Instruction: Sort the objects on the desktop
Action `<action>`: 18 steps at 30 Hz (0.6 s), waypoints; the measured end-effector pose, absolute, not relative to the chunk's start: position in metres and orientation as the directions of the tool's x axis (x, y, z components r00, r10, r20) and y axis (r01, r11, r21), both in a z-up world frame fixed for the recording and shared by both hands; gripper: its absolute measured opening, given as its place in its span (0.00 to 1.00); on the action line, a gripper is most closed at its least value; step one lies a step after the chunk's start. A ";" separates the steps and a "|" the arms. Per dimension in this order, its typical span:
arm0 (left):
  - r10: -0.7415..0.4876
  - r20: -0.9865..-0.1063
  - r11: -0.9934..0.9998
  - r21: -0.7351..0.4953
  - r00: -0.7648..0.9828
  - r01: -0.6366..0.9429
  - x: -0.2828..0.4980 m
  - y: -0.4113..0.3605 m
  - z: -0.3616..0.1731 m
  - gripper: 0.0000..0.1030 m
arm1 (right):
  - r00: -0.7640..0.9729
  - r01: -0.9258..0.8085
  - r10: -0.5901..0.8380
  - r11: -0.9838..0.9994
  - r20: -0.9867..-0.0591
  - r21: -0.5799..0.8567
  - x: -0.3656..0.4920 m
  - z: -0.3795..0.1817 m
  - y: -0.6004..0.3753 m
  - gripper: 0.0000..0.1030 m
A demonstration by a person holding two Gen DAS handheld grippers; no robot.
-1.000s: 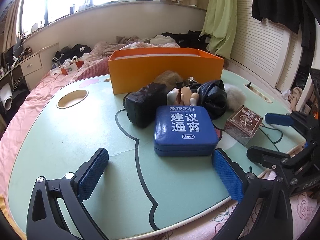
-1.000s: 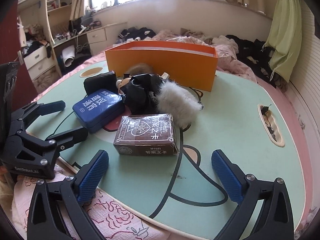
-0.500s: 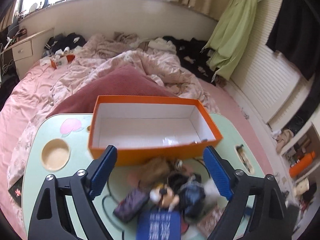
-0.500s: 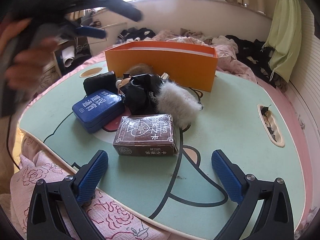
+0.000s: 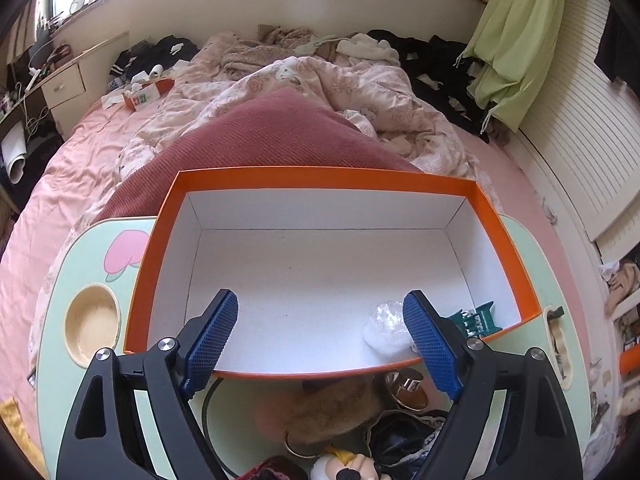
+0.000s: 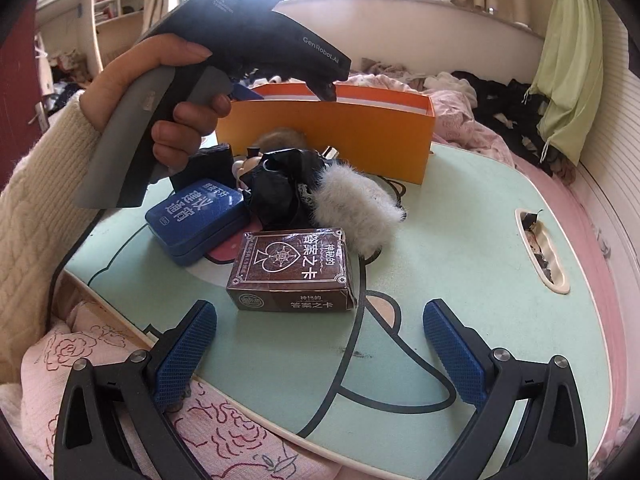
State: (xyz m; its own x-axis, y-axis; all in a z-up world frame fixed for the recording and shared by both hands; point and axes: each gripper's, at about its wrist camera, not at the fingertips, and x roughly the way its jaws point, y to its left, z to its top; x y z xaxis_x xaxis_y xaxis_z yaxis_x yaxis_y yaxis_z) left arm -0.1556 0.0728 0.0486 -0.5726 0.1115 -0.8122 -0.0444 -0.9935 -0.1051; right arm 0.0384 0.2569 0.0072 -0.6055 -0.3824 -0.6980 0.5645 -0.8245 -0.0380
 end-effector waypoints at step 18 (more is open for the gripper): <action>0.222 -0.627 -0.973 -0.194 -0.747 -0.127 -0.013 -0.008 0.107 0.83 | -0.626 0.590 -0.432 -0.807 -0.649 -0.032 -0.012 0.098 0.250 0.75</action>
State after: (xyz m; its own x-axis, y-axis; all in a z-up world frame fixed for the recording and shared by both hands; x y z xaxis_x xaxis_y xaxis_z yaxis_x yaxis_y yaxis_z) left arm -0.0127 -0.0085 0.1065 -0.7466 0.2225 -0.6270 -0.1269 -0.9727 -0.1940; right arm -0.0119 0.2498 0.0980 -0.6262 -0.4320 -0.6491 0.5896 -0.8071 -0.0317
